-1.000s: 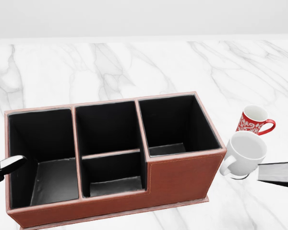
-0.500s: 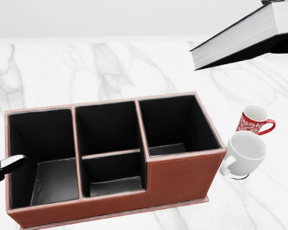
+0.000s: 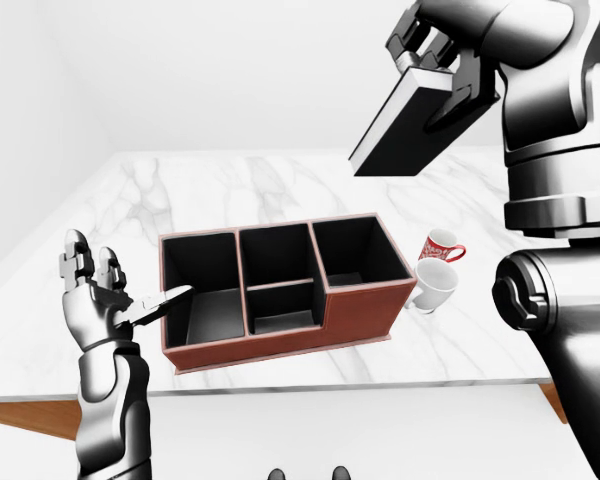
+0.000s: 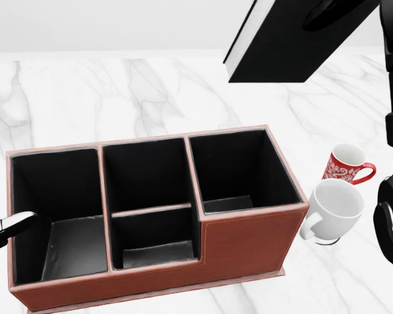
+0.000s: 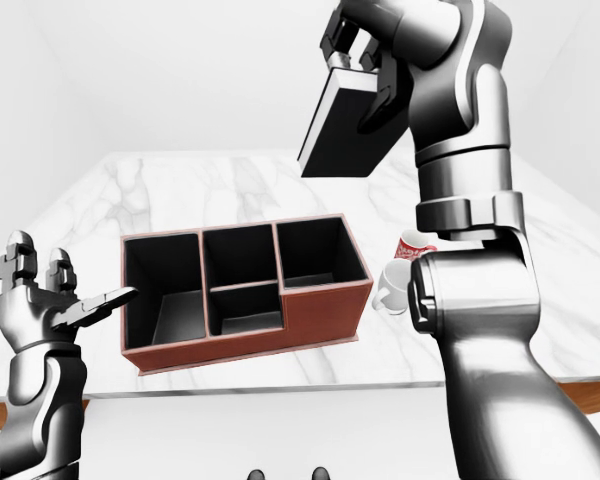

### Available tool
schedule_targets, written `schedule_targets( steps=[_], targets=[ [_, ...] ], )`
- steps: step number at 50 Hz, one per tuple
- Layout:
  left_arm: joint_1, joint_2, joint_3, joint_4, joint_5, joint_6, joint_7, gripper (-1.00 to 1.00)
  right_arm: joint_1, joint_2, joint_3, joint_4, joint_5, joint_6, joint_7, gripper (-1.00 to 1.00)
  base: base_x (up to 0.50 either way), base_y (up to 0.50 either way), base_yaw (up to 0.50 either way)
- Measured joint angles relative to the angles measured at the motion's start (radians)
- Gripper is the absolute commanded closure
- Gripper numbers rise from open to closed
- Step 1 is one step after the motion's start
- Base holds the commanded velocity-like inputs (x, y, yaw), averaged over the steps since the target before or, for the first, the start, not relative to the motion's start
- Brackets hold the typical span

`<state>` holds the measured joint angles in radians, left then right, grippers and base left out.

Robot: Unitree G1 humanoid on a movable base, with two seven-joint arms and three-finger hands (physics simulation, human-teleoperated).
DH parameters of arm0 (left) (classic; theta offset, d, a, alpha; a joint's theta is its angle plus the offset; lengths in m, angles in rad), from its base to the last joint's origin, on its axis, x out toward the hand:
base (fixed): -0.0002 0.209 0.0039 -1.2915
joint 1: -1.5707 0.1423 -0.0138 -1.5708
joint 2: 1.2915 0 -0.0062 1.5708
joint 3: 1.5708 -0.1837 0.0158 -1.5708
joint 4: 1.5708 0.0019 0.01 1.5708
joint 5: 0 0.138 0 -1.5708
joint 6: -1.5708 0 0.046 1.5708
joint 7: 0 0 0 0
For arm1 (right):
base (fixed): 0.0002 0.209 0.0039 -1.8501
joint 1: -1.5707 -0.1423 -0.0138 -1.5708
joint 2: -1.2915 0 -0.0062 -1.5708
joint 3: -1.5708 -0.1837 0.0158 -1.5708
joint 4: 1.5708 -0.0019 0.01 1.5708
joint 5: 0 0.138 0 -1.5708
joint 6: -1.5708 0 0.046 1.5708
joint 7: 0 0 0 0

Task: Pick up the book and place it in the right compartment of the caddy.

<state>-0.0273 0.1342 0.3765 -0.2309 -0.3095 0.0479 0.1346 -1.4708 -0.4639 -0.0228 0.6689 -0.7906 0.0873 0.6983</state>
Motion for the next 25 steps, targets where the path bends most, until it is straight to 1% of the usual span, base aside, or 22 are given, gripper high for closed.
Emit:
schedule_targets(
  steps=[8,25],
  targets=[
    [0.001,-0.001,0.0,0.0,0.0,0.0,-0.001,-1.0,-0.012,0.028,0.016,0.076,-0.063,0.0,0.0,1.0,0.0,0.0,0.0],
    [0.002,-0.002,-0.002,0.005,0.004,-0.005,-0.002,-1.0,0.04,0.074,0.023,0.095,-0.148,0.0,0.0,1.0,0.0,0.0,0.0]
  ],
)
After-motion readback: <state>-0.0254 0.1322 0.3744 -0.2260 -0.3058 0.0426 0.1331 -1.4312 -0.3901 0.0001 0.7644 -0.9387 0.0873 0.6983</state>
